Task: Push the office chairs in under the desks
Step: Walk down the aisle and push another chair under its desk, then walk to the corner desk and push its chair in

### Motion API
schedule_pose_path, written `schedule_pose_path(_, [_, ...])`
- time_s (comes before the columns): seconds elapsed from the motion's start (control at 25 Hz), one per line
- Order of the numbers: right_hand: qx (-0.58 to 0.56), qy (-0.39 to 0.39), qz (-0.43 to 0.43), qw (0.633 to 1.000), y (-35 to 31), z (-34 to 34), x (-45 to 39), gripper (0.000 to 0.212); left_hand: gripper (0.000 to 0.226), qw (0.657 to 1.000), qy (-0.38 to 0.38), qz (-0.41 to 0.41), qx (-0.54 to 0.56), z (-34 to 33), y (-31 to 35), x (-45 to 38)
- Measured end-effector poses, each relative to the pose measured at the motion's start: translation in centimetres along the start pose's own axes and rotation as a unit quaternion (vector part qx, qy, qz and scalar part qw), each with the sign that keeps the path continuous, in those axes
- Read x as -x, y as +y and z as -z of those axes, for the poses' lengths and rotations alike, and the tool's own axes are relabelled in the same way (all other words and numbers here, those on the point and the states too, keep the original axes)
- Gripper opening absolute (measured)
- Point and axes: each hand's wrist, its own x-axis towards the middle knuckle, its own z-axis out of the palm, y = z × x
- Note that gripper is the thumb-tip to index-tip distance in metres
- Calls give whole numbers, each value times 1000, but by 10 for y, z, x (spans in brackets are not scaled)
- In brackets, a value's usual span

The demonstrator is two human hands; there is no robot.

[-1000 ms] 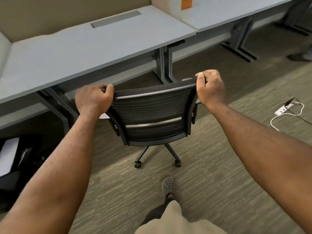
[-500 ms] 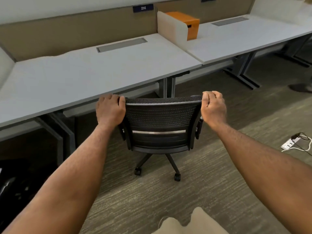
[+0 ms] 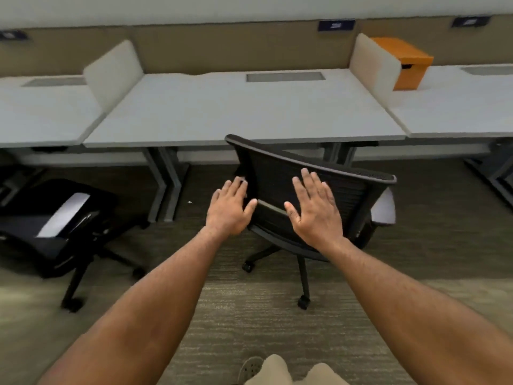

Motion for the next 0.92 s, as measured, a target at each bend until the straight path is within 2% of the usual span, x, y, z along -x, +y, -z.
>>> schedule_pose_path(0.04, [-21,-22,38,999,-11,-8,5,67,68,1000,-8,25,-7,-8,-7,28])
schedule_pose_path(0.12, [-49,-52,56,996,-27,-17,3,66,67,998,-20,53,-1,-17,-15,65])
schedule_pose_path(0.24, [-93,-127,142,977,-85,-35,22,67,65,985,2,169,16,-21,-36,156])
schedule_pose_path(0.32, [-125,-145,176,965,-122,-40,28,67,63,977,15,212,33,-15,-47,191])
schedule_pose_path(0.44, [-150,-192,315,917,-227,-40,57,67,63,940,74,332,24,8,-87,284])
schedule_pose_path(0.48, [-165,-190,317,914,-233,-43,57,67,63,940,71,332,33,12,-87,287])
schedule_pose_path(0.52, [-172,-205,343,901,-266,-40,68,66,63,928,90,359,31,18,-102,316])
schedule_pose_path(0.64, [-165,-221,454,847,-372,-41,114,65,63,870,152,469,15,40,-146,413])
schedule_pose_path(0.68, [-177,-214,454,847,-377,-43,114,64,63,871,141,470,21,46,-149,415])
schedule_pose_path(0.84, [-174,-237,538,790,-516,-46,180,63,66,819,171,548,14,64,-219,535])
schedule_pose_path(0.92, [-182,-240,555,775,-554,-46,193,63,66,811,159,563,18,72,-242,565])
